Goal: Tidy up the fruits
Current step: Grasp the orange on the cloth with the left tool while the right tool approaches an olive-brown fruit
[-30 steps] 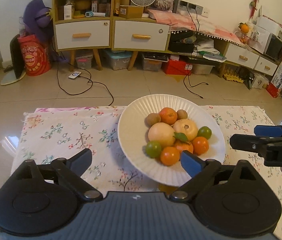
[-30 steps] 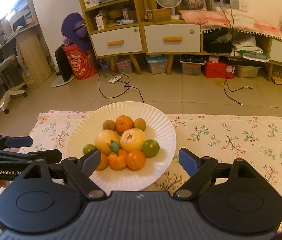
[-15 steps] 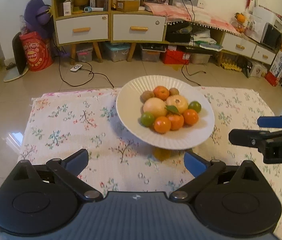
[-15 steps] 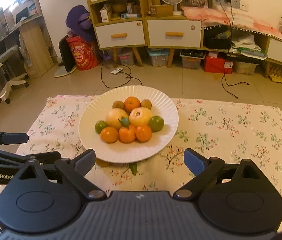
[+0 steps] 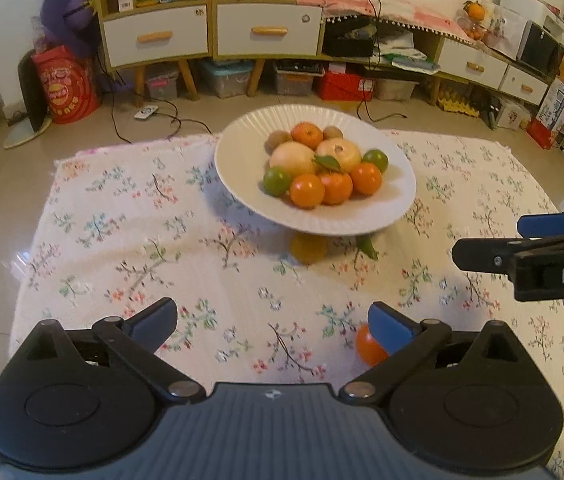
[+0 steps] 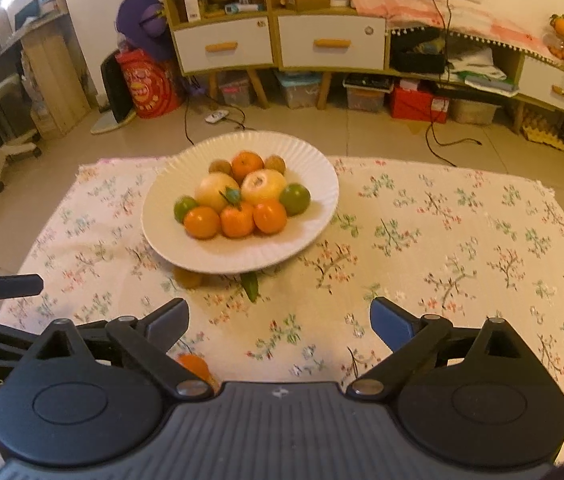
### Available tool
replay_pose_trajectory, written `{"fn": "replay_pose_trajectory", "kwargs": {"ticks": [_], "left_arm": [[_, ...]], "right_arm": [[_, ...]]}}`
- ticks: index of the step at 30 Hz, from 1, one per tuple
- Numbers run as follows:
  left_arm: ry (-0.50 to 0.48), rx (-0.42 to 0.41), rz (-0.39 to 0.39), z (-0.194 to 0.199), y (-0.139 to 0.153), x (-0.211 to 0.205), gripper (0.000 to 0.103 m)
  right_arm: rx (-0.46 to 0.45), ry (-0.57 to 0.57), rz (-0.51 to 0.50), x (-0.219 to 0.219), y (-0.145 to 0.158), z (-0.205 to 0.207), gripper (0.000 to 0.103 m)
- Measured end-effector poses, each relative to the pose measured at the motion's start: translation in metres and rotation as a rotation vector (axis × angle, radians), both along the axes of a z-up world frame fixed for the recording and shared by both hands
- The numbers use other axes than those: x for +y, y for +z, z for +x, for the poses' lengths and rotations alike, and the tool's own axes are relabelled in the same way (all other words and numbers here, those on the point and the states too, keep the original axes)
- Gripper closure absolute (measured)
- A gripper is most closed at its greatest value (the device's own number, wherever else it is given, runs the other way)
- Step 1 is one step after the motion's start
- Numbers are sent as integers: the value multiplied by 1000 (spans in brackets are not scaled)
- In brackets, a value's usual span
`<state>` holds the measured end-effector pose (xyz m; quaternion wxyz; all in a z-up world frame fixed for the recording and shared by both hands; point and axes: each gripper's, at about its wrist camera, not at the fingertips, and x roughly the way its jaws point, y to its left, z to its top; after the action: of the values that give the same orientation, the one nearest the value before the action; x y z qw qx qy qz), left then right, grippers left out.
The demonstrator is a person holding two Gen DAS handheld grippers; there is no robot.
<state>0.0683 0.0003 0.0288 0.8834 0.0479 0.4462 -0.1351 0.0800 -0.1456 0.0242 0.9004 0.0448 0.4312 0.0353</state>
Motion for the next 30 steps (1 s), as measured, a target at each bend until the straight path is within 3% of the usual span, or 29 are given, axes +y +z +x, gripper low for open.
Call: {"fn": "replay_pose_trajectory", "kwargs": {"ticks": [9,17,19,27,30], "left_arm": [[-36,46,-18,-9,-21,-12,17],[-112,21,-31,-19,-40,-35,24],[-130,38,-34,-19,-43,-39,36],[-152,68,-89,-15,-49,-44,55],[-167,77,-118,-14,-51,-47,67]], "right_arm": [[92,-51,21,-11,-21,-2,6],[125,-93,7,-17,-32,2,6],[130,-87,1,-17,-34,2,6],[140,-75,-5,-17,-37,6,6],[142,-72,-7,-17,-37,7,6]]}}
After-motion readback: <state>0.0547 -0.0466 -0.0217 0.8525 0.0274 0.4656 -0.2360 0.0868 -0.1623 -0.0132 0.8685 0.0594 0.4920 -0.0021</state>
